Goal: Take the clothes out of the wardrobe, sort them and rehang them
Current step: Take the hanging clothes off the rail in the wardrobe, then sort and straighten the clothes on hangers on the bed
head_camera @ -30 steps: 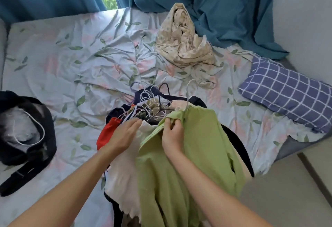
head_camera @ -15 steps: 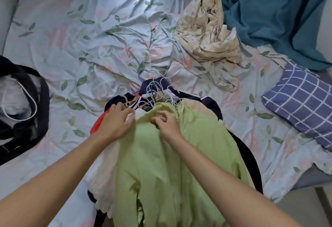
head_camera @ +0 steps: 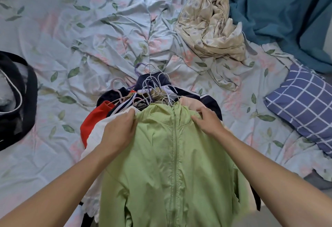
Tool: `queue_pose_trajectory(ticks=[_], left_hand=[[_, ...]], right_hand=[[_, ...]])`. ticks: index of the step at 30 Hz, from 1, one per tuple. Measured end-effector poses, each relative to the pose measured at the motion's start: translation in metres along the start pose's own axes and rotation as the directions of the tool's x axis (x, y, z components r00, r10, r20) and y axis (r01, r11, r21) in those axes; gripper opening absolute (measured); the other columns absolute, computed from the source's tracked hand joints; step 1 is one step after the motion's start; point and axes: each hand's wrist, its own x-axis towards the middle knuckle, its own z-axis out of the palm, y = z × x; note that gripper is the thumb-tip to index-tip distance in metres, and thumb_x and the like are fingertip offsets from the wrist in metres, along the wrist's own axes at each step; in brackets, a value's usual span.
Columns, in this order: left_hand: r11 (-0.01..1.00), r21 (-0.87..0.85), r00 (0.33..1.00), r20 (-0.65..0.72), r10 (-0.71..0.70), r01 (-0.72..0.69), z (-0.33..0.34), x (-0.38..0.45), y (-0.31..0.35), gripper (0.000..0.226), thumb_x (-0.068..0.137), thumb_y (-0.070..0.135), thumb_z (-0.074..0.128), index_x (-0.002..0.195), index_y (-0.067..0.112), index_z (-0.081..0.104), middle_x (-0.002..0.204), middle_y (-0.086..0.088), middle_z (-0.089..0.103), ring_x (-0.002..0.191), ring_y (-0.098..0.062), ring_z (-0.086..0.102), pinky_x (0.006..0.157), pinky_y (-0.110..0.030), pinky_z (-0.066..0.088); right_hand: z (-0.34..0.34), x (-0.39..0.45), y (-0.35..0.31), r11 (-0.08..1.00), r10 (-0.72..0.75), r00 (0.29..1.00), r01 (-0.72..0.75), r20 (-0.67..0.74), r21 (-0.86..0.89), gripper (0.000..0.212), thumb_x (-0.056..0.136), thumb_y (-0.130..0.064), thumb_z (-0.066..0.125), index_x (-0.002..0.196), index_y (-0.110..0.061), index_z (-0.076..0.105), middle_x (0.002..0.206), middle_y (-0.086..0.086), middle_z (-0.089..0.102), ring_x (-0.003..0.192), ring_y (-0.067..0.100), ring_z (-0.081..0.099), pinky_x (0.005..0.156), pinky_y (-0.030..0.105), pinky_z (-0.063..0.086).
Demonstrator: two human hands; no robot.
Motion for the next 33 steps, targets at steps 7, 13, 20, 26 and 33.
queue_pose_trajectory(ticks=[7, 13, 20, 26, 33], left_hand=[[0.996, -0.067, 0.998, 0.015, -0.060, 0.061, 0.003, -0.019, -0.006, 0.014, 0.099, 0.019, 0.048, 0.091, 0.025, 0.038, 0.086, 0.005, 0.050, 0.080, -0.021, 0.050, 0.061, -0.044, 0.047], [0.997, -0.074, 0.998, 0.052, -0.022, 0.026, -0.048, -0.069, 0.030, 0.024, 0.099, 0.044, 0.037, 0.092, 0.021, 0.042, 0.086, 0.000, 0.048, 0.085, -0.024, 0.043, 0.074, -0.046, 0.042], [0.970, -0.189, 0.988, -0.014, -0.156, 0.151, -0.146, -0.176, 0.127, 0.056, 0.110, 0.053, 0.038, 0.068, 0.016, 0.038, 0.062, -0.002, 0.046, 0.063, -0.019, 0.049, 0.060, -0.043, 0.039], [0.953, -0.301, 0.997, -0.060, -0.054, 0.034, -0.196, -0.282, 0.186, 0.045, 0.109, 0.041, 0.050, 0.070, 0.021, 0.041, 0.065, 0.002, 0.047, 0.067, -0.013, 0.051, 0.064, -0.044, 0.041], [0.914, -0.360, 0.982, -0.104, 0.159, -0.187, -0.206, -0.352, 0.239, 0.037, 0.102, 0.056, 0.050, 0.079, 0.028, 0.055, 0.075, 0.008, 0.057, 0.076, -0.007, 0.055, 0.069, -0.039, 0.047]], right_hand=[[-0.005, -0.011, 0.004, 0.988, -0.124, 0.982, 0.136, -0.141, 0.075, 0.042, 0.099, -0.062, 0.051, 0.095, -0.020, 0.054, 0.096, -0.005, 0.057, 0.098, 0.024, 0.054, 0.082, 0.043, 0.042], [-0.037, -0.096, 0.013, 0.933, -0.186, 0.944, 0.256, -0.272, 0.253, 0.043, 0.104, -0.054, 0.052, 0.080, -0.018, 0.054, 0.080, -0.007, 0.052, 0.078, 0.017, 0.050, 0.065, 0.036, 0.033], [-0.117, -0.251, 0.016, 0.902, -0.230, 0.934, 0.310, -0.274, 0.300, 0.042, 0.100, -0.045, 0.065, 0.074, -0.016, 0.050, 0.070, -0.008, 0.046, 0.068, 0.015, 0.046, 0.061, 0.037, 0.030], [-0.179, -0.392, 0.034, 0.922, -0.206, 0.915, 0.300, -0.347, 0.243, 0.036, 0.098, -0.049, 0.065, 0.071, -0.033, 0.047, 0.077, -0.008, 0.050, 0.071, 0.005, 0.050, 0.061, 0.033, 0.034], [-0.179, -0.540, 0.085, 0.940, -0.044, 0.855, 0.211, -0.517, 0.269, 0.038, 0.097, -0.041, 0.070, 0.071, -0.024, 0.049, 0.074, -0.007, 0.049, 0.071, 0.004, 0.050, 0.060, 0.024, 0.034]])
